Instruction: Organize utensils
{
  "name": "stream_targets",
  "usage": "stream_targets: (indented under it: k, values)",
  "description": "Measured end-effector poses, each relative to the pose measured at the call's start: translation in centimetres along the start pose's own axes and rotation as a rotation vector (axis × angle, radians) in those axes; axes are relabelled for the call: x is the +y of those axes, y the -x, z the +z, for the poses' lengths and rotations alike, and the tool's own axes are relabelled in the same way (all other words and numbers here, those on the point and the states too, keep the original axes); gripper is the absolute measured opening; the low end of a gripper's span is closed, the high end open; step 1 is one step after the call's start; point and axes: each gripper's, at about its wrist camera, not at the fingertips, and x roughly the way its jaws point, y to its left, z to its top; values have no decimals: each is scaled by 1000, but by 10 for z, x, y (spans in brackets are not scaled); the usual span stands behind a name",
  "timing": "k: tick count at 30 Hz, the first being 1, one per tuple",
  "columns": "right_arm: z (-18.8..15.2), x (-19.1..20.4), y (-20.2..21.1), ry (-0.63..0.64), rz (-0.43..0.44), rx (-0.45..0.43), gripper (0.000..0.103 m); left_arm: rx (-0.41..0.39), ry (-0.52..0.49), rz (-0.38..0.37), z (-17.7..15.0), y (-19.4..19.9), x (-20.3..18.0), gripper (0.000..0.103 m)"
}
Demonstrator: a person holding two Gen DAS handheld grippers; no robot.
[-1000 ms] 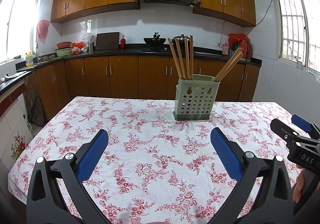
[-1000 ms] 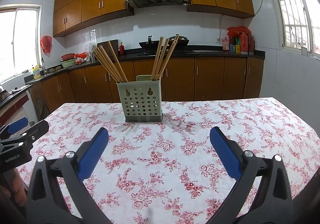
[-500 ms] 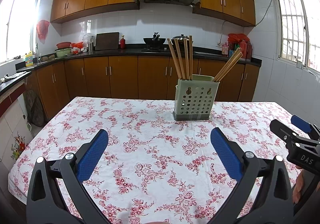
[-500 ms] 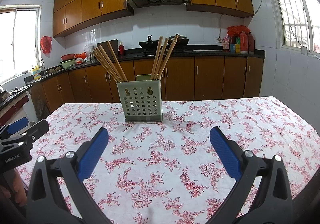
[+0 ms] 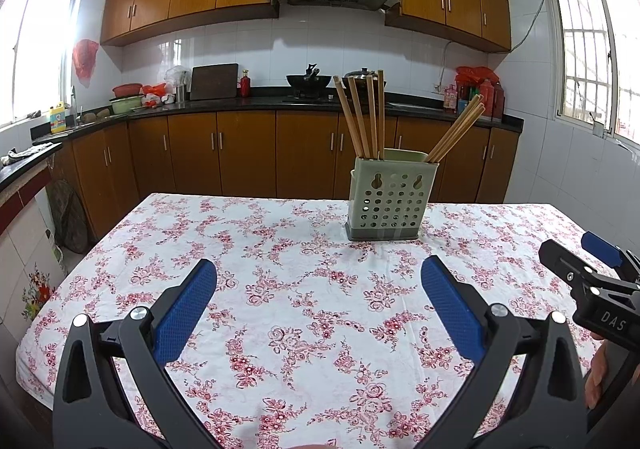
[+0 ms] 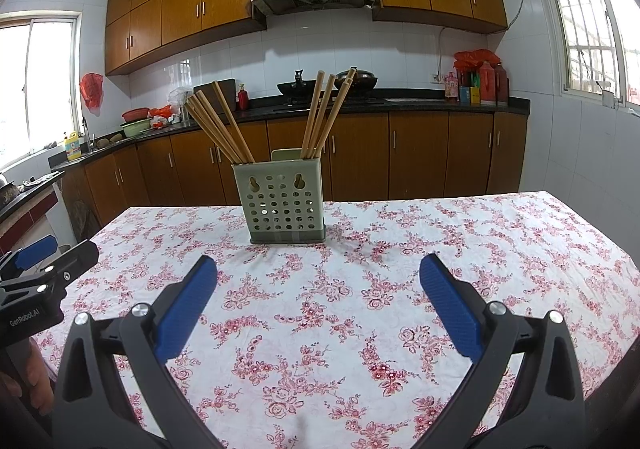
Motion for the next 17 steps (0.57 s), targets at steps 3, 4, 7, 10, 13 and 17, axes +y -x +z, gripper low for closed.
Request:
stream_targets:
  k: [3,4,7,10,13,17]
  values:
    - [0,1,0,-1,0,1,99,-1,0,1,0,0,0,101]
    - [0,1,0,-1,0,1,99,-3,-1,3,0,1,0,101]
    - [0,2,0,-1,0,0,99,-6,-2,3,0,1,-1,101]
    - [0,2,0,-2,-1,0,99,-4,-1,5,-1,0,-1,101]
    - [0,2,0,-3,-1,1,99,0,3,6,-1,-1,0,101]
    - [0,2,0,-4,-2,1,99,5,7,3,0,-1,3,101]
